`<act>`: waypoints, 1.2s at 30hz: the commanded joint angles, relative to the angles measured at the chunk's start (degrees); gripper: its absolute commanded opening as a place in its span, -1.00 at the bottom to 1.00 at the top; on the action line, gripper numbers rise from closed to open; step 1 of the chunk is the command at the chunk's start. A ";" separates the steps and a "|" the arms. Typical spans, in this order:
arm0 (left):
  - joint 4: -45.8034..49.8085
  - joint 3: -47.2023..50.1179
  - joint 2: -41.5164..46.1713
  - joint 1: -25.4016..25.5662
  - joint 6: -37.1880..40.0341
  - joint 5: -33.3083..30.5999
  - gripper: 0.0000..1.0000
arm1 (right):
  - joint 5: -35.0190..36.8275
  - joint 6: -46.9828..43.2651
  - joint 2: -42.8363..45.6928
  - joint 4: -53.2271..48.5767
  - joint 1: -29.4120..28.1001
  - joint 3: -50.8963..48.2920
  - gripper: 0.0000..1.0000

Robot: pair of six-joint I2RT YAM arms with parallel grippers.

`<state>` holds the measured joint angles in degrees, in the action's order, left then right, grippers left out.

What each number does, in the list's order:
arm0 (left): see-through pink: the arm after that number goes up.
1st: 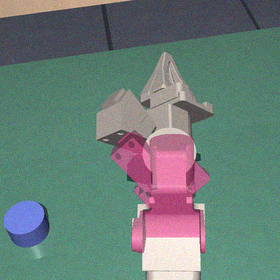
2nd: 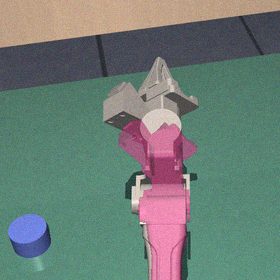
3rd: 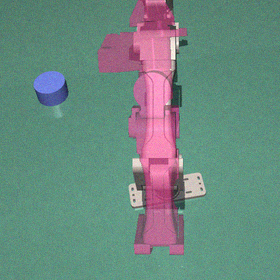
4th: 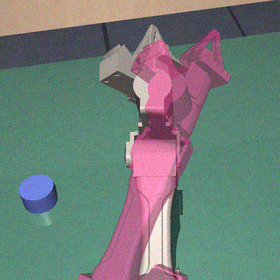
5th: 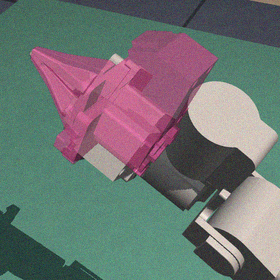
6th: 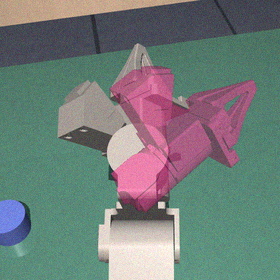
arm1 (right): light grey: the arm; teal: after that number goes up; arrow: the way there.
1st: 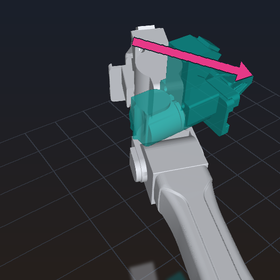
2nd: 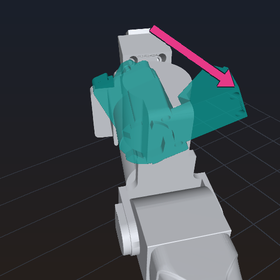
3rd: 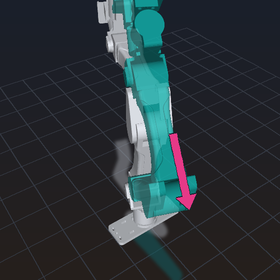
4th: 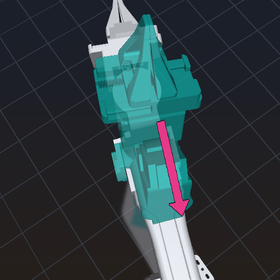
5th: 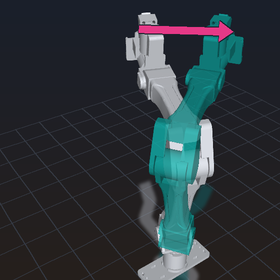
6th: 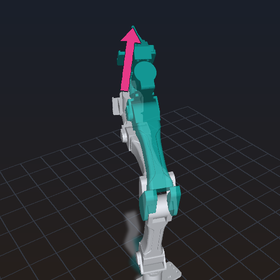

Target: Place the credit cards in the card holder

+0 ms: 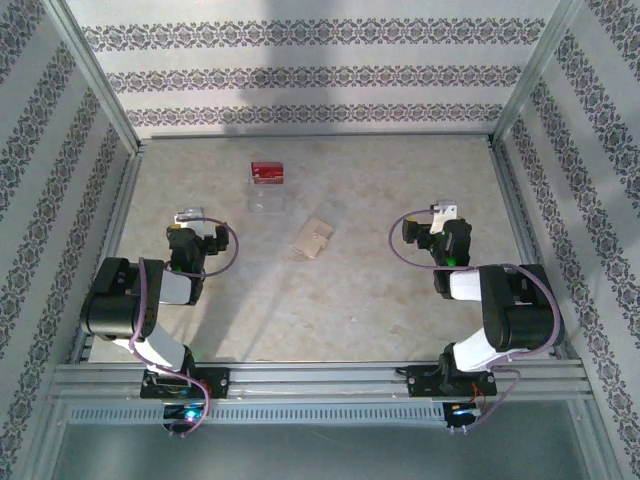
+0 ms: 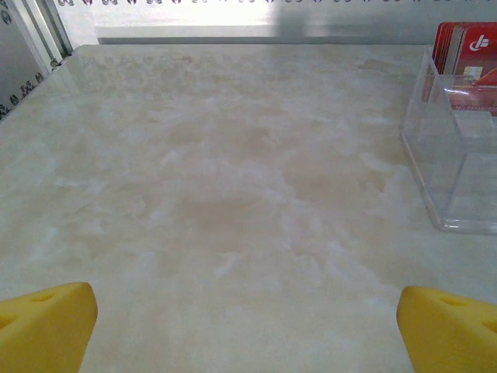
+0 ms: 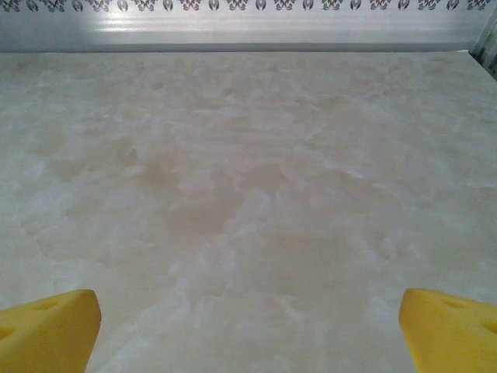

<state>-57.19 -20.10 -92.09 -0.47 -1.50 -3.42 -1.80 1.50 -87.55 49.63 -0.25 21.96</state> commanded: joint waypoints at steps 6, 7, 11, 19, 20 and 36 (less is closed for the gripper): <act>0.53 -1.04 0.71 0.36 0.17 0.78 0.99 | 0.66 -0.24 0.71 2.05 -0.10 0.18 0.97; 0.68 -1.08 0.76 0.38 0.22 0.93 0.99 | 0.66 -0.26 0.71 2.05 -0.10 0.19 0.97; 0.83 -1.17 0.75 0.38 0.46 1.74 0.99 | 0.66 -0.25 0.80 2.05 -0.10 0.19 0.97; 1.02 -1.18 0.77 0.38 0.53 1.66 0.99 | 0.66 -0.24 0.71 2.04 -0.10 0.19 0.97; 0.98 -1.25 0.78 0.38 0.53 1.58 0.99 | 0.66 -0.24 0.71 2.05 -0.14 0.19 0.97; 1.73 -1.61 0.78 0.38 0.79 2.28 0.99 | 0.66 -0.22 0.80 2.05 -0.10 0.19 0.97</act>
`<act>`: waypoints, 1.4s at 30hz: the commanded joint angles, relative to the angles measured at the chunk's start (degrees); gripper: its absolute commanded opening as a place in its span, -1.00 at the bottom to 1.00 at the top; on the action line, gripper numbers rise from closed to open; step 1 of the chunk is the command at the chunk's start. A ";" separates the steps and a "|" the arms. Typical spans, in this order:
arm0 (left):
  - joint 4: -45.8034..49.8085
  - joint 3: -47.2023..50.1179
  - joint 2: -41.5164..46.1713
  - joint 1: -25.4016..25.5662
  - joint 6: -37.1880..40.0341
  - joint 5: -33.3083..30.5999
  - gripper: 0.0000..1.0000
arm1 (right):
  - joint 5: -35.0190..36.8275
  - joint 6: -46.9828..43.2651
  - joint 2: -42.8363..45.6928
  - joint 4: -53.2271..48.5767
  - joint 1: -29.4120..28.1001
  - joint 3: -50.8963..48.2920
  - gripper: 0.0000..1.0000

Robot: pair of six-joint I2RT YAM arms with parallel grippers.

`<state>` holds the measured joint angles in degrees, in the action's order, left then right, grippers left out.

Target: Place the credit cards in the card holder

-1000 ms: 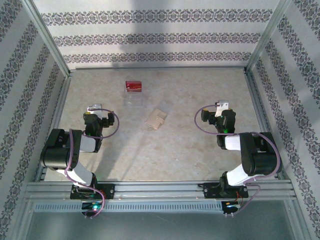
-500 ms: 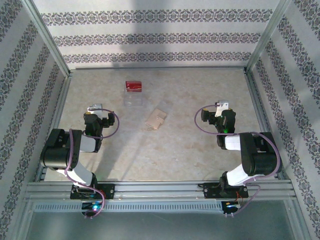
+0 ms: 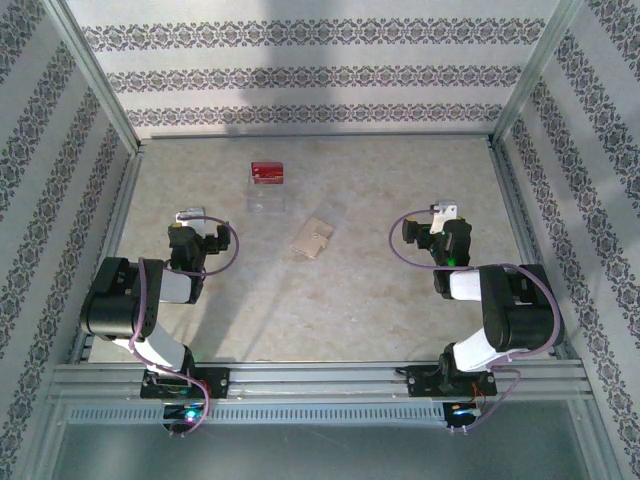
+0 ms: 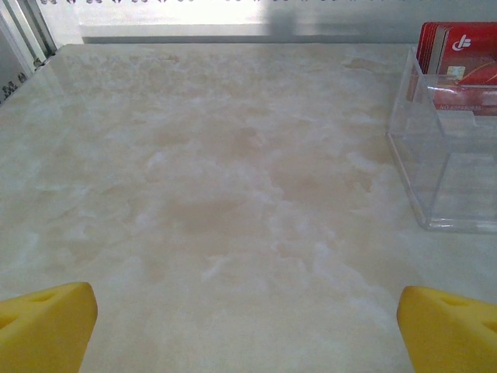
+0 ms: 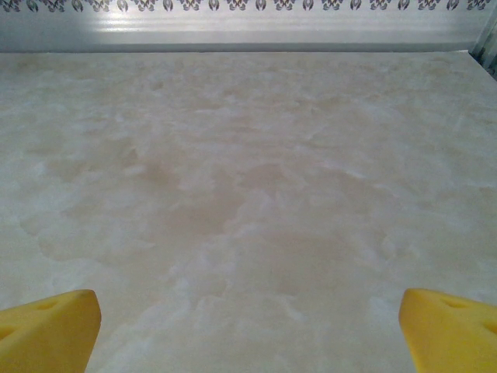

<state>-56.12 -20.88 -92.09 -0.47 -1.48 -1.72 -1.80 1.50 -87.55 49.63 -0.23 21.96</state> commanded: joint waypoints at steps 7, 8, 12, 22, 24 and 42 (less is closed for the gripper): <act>1.71 -1.44 0.71 0.47 1.65 3.31 0.99 | 0.66 -0.22 0.71 2.05 -0.12 0.19 0.97; 1.53 -1.35 0.66 0.45 1.74 3.30 0.99 | 0.66 -0.24 0.74 2.05 -0.15 0.15 0.97; 1.58 -1.35 0.69 0.47 1.74 3.30 0.99 | 0.65 -0.21 0.79 2.05 -0.12 0.19 0.97; 15.74 -4.55 11.23 0.43 3.06 7.17 0.99 | 1.93 -0.68 2.25 1.88 -0.77 -0.24 0.97; 24.76 -7.18 16.72 0.47 3.51 10.52 0.99 | 4.72 -2.89 5.33 -0.87 -3.15 -0.08 0.97; 79.66 -26.07 30.40 -6.86 -2.41 22.95 0.99 | 18.38 24.59 4.14 -66.29 -31.09 37.15 0.96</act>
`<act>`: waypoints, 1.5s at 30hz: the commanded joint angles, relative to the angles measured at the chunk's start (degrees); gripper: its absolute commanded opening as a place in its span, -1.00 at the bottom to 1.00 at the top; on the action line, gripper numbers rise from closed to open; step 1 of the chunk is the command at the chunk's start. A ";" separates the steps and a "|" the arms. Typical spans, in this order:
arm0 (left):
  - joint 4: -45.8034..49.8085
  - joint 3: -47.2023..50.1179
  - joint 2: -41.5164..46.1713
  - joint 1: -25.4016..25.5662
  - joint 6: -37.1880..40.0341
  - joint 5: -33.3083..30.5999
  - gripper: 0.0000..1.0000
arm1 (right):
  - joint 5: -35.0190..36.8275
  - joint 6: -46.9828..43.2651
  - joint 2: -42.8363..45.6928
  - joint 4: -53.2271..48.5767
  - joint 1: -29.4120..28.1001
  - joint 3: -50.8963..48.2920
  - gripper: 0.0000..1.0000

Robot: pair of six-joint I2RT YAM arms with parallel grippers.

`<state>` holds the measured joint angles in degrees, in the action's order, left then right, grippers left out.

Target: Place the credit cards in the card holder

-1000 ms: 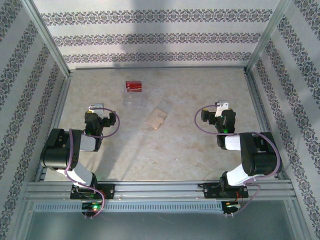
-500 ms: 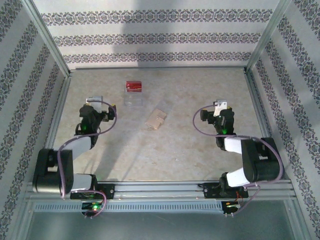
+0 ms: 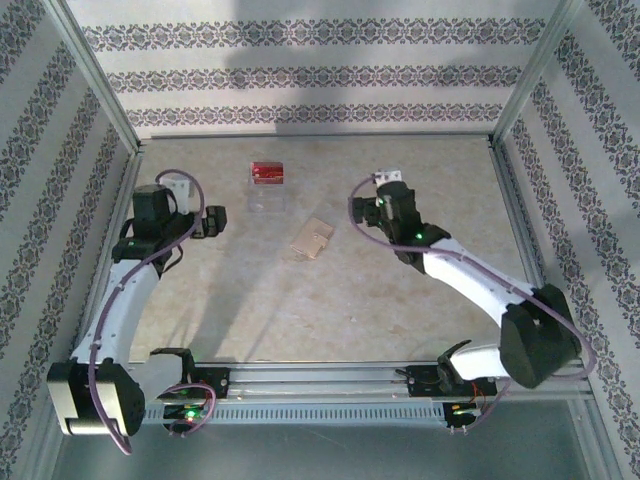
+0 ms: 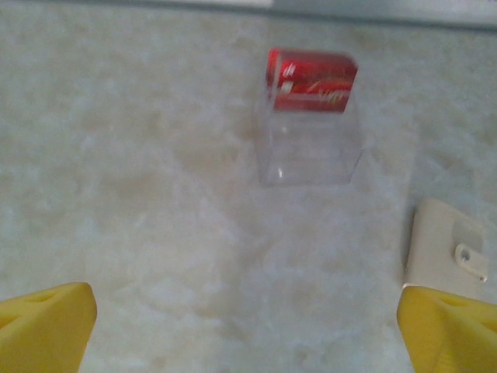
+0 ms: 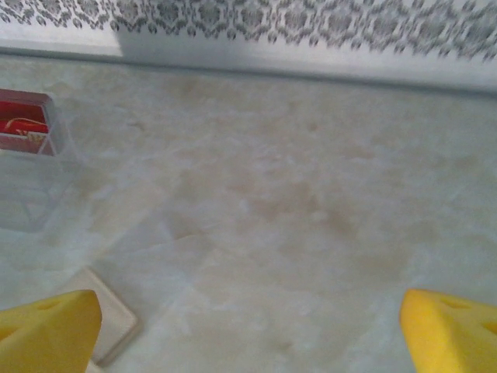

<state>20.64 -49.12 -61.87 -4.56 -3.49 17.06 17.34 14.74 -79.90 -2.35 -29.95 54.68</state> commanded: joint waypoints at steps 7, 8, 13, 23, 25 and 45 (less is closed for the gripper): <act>2.19 3.57 -0.71 -2.21 4.19 1.13 0.99 | -12.01 13.57 -20.88 -24.22 -3.70 23.34 0.90; 2.61 3.51 -0.73 -1.68 4.34 1.11 0.99 | -12.94 13.79 -22.99 -25.19 -3.66 25.74 0.86; 3.29 3.83 -0.18 0.41 6.51 0.77 0.99 | -17.38 15.70 -31.56 -24.54 -4.10 34.53 0.77; 4.52 3.08 0.68 0.38 6.39 1.24 0.99 | -20.72 24.04 -47.40 -27.69 -5.51 56.41 0.33; 4.25 3.03 0.88 0.43 6.25 1.35 0.99 | -21.04 26.01 -50.25 -27.38 -5.96 60.31 0.21; 5.96 1.76 0.85 1.65 6.38 0.11 0.99 | -13.82 30.00 -70.55 -40.44 -6.43 91.31 -0.27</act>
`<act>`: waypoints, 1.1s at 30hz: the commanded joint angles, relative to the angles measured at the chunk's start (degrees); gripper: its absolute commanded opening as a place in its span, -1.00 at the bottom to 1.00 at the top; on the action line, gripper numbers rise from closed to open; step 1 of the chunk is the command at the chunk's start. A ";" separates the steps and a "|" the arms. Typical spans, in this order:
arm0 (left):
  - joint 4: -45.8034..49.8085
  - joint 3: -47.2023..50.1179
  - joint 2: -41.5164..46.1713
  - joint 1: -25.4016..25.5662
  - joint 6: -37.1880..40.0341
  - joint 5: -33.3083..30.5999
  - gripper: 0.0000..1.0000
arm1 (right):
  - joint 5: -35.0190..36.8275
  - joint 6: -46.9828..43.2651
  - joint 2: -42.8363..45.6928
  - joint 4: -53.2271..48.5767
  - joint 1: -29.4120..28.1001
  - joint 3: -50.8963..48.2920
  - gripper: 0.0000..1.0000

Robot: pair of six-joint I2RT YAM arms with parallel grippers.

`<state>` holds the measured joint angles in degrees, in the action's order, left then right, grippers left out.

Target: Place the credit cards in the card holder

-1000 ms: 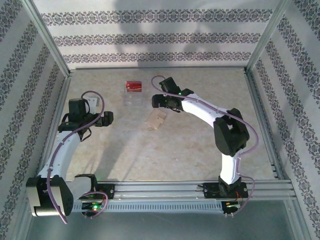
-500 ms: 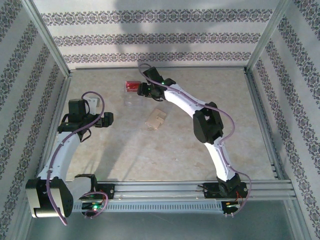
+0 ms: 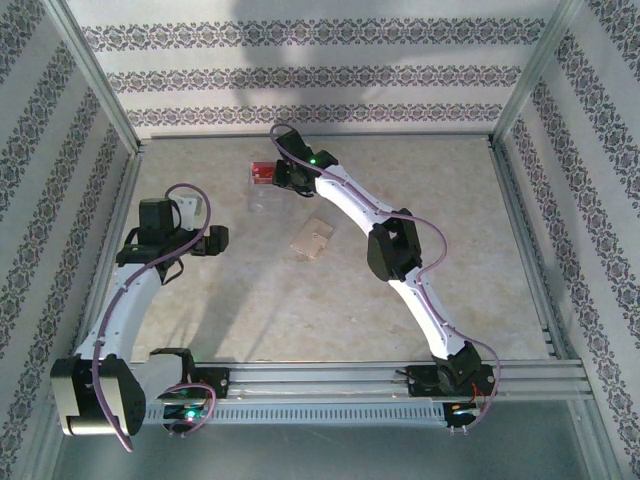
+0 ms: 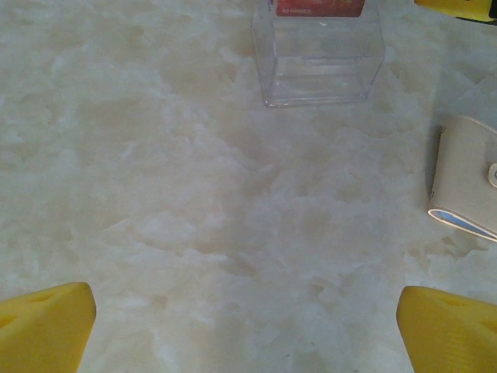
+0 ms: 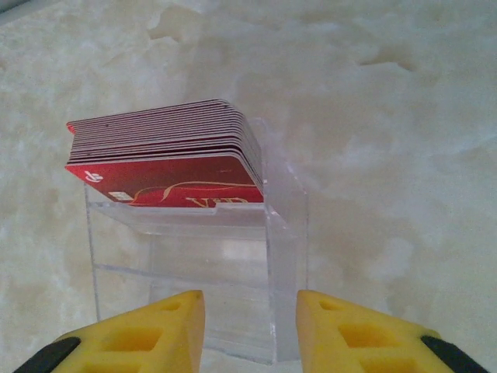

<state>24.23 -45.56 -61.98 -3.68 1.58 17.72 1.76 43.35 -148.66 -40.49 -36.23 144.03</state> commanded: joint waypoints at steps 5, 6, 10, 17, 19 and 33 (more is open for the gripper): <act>2.65 -2.03 0.84 0.96 1.35 -0.40 0.99 | 0.24 1.41 -4.19 -2.45 -0.18 4.86 -0.30; 2.83 -2.21 0.72 0.96 1.32 -0.46 0.99 | -0.11 1.89 -4.55 -2.49 -0.05 5.24 -0.30; 2.82 -2.38 0.99 0.94 0.72 0.38 0.99 | -0.29 2.20 -5.79 -2.38 0.06 6.39 -0.35; 3.29 -2.73 1.29 0.96 0.41 0.60 0.99 | -0.22 2.63 -7.14 -2.52 0.22 7.40 -0.48; 3.36 -2.52 1.18 0.96 0.69 0.20 0.99 | -0.03 2.66 -7.41 -3.20 0.29 7.42 -0.50; 3.84 -2.49 2.25 1.05 0.84 0.68 0.99 | -0.10 1.94 -9.21 -5.01 0.90 7.67 -0.67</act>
<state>26.44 -47.07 -61.06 -3.36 1.56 17.82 1.56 45.52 -155.11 -42.15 -36.10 150.32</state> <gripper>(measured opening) 0.994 0.174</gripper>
